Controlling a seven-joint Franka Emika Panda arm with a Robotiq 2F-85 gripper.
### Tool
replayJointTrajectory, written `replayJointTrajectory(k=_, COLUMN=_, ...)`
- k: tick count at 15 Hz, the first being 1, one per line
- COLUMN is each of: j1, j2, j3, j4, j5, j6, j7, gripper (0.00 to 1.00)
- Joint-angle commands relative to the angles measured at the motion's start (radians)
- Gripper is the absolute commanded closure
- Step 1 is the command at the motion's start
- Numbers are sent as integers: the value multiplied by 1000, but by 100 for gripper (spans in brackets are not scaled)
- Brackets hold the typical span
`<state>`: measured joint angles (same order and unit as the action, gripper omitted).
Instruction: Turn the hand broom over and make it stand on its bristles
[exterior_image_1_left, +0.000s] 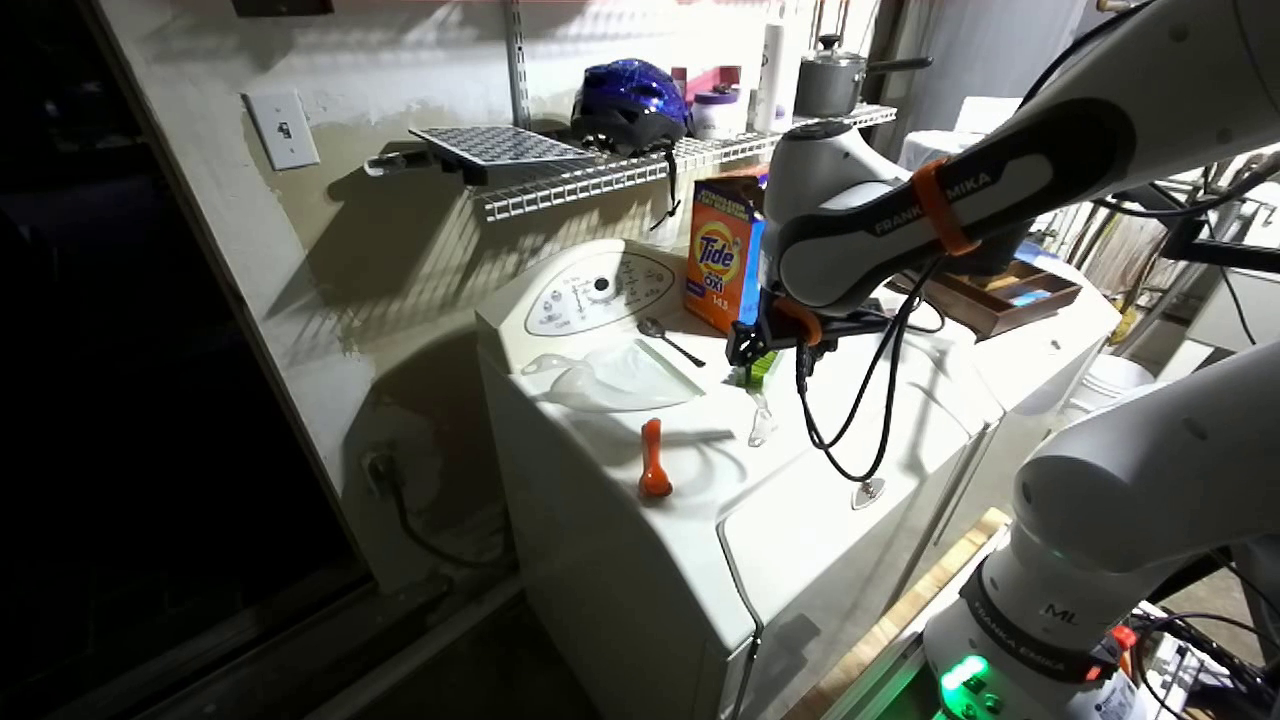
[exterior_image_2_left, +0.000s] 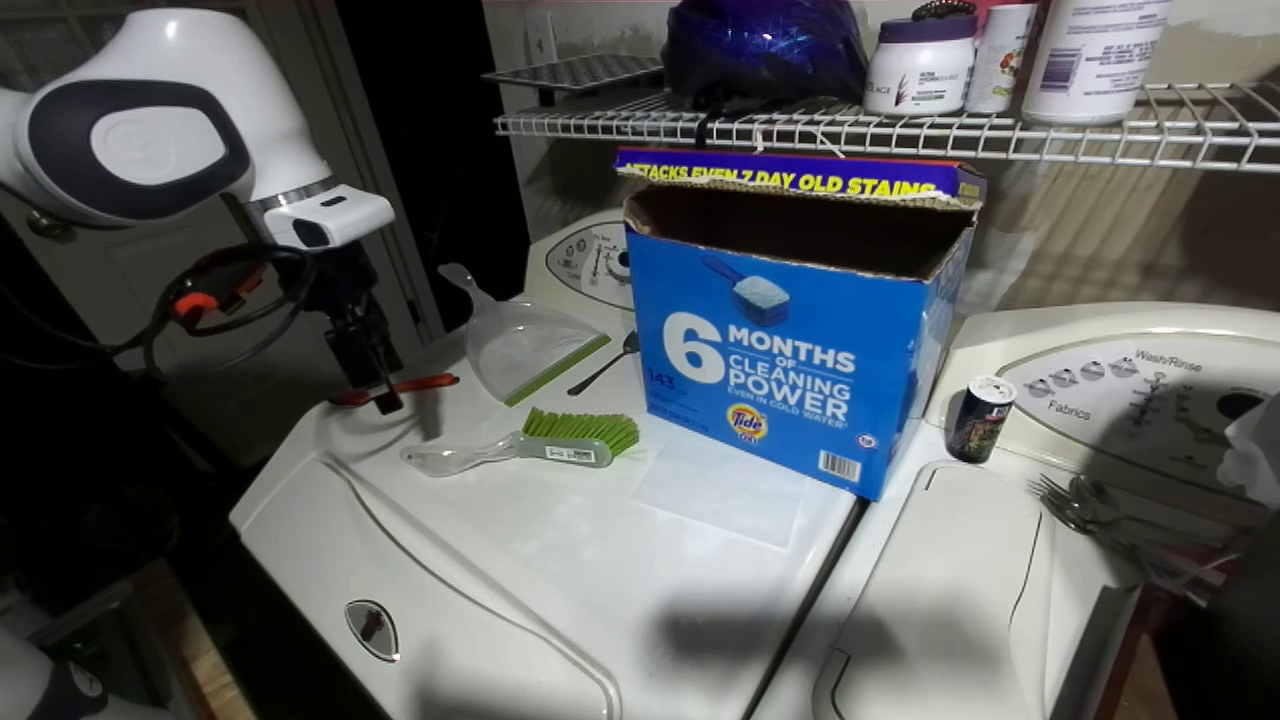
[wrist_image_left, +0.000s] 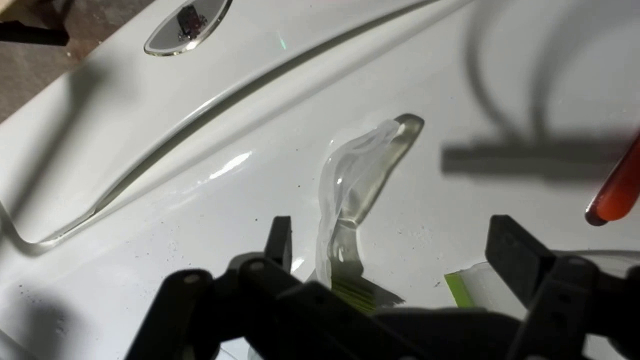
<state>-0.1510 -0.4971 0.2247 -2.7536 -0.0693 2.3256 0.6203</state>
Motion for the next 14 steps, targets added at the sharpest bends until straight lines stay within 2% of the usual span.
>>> replayJointTrajectory(k=1, j1=-11, j2=32, j3=-2, j4=7, j5=-41, j6=66, j7=62, gripper=0)
replayJointTrajectory(k=7, j1=-59, j2=113, j3=-21, j4=9, j5=-68, j6=123, j7=130, gripper=0)
replayJointTrajectory(k=14, j1=-63, j2=199, j3=-54, j4=11, j5=-76, j6=197, j7=201, gripper=0)
